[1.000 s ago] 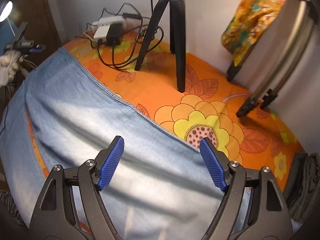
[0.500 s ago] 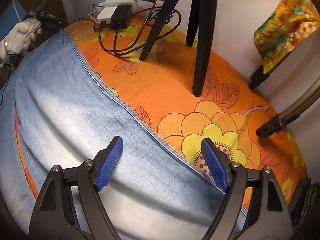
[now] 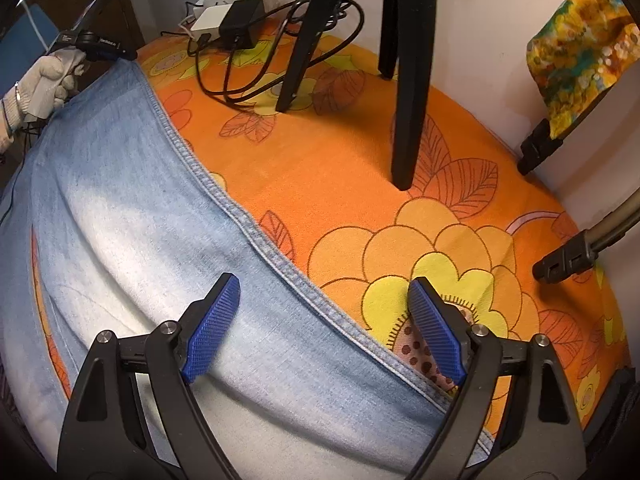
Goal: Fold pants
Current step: 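Close the left tool on one hem while the right tool grasps the other hem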
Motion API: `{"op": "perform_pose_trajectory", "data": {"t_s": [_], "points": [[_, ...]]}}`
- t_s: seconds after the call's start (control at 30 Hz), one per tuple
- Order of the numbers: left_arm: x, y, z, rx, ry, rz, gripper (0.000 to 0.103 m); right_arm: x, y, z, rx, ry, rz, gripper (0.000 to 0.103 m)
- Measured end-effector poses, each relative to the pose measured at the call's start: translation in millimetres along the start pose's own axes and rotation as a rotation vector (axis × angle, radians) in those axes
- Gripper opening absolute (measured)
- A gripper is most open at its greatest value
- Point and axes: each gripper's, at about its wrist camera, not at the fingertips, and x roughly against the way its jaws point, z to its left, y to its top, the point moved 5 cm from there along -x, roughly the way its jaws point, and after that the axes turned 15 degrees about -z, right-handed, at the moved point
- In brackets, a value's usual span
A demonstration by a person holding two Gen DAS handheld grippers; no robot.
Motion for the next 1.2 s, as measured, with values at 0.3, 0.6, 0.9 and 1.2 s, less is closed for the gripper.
{"op": "perform_pose_trajectory", "data": {"t_s": [0.3,0.6,0.9,1.2], "points": [[22.5,7.5,5.9,0.045,-0.030,-0.064,0.017,11.4,0.8,17.0,0.041,0.047,0.010,0.030],[61.5,15.5,15.5,0.070,-0.081,-0.130,0.016,43.5,5.0,33.1,0.091,-0.065,-0.050,0.004],[140.8,14.0,42.5,0.101,-0.125,-0.213,0.015,128.9,32.4,85.2,0.115,-0.095,-0.206,0.003],[234.2,-36.6,92.2,0.133,-0.165,-0.265,0.015,209.0,-0.8,159.2,0.134,-0.037,-0.229,0.003]]}}
